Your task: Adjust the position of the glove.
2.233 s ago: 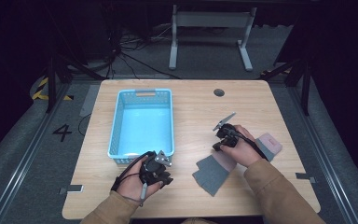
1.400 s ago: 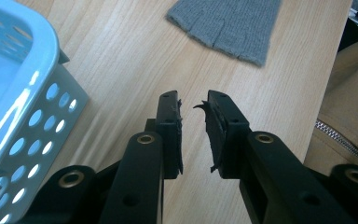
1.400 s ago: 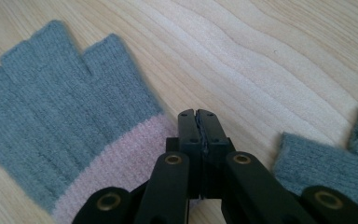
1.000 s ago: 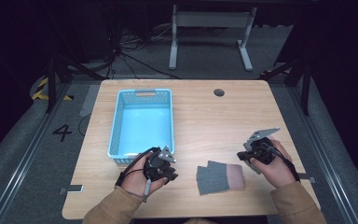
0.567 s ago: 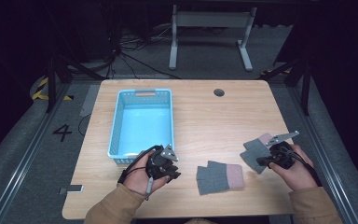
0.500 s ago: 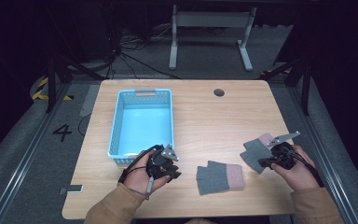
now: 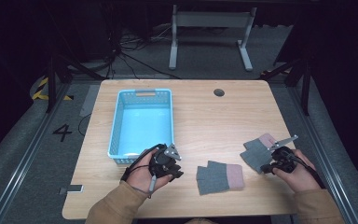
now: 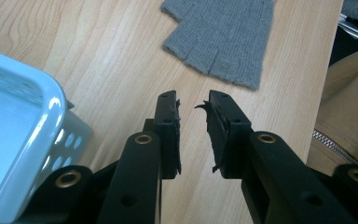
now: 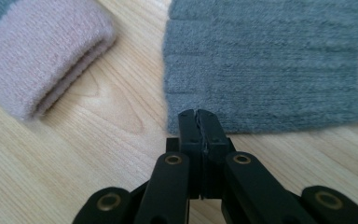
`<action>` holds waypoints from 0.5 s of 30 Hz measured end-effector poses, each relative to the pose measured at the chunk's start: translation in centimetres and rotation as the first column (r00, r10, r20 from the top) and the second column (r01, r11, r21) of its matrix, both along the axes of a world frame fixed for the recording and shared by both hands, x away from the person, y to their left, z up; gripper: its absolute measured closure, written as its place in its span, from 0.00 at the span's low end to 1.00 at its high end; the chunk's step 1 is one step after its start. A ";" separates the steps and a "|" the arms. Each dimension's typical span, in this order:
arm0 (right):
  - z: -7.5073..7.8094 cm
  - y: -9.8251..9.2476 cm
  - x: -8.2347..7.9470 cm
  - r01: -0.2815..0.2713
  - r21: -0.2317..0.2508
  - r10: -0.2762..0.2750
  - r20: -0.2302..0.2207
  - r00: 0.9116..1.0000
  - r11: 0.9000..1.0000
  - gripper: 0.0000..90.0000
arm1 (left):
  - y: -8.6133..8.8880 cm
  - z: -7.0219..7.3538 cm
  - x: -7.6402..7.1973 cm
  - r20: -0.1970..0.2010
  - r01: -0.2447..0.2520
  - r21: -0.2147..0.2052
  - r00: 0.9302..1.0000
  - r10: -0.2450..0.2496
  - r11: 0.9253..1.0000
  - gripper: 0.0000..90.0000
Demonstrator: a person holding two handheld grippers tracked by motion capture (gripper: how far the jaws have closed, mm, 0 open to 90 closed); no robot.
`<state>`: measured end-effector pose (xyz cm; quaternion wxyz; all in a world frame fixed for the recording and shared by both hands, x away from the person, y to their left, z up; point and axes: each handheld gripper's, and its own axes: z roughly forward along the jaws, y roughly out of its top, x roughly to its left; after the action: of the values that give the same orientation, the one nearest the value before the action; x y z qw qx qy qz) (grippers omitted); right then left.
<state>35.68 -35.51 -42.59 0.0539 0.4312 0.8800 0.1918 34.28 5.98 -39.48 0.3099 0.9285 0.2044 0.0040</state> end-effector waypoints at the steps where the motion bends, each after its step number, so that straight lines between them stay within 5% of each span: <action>1: -0.1 0.1 0.0 0.001 -0.001 -0.001 -0.002 1.000 1.000 1.00 | 0.0 0.0 0.0 0.001 -0.002 -0.002 1.000 0.002 1.000 0.82; 15: -0.7 1.3 1.2 -0.024 0.031 0.023 0.032 0.999 0.999 1.00 | 0.8 -0.1 -0.5 0.000 -0.028 -0.001 1.000 0.028 1.000 0.82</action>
<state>36.83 -34.21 -43.25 0.0590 0.4184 0.8810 0.2128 33.76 6.78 -39.59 0.3101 0.9254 0.2177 0.0082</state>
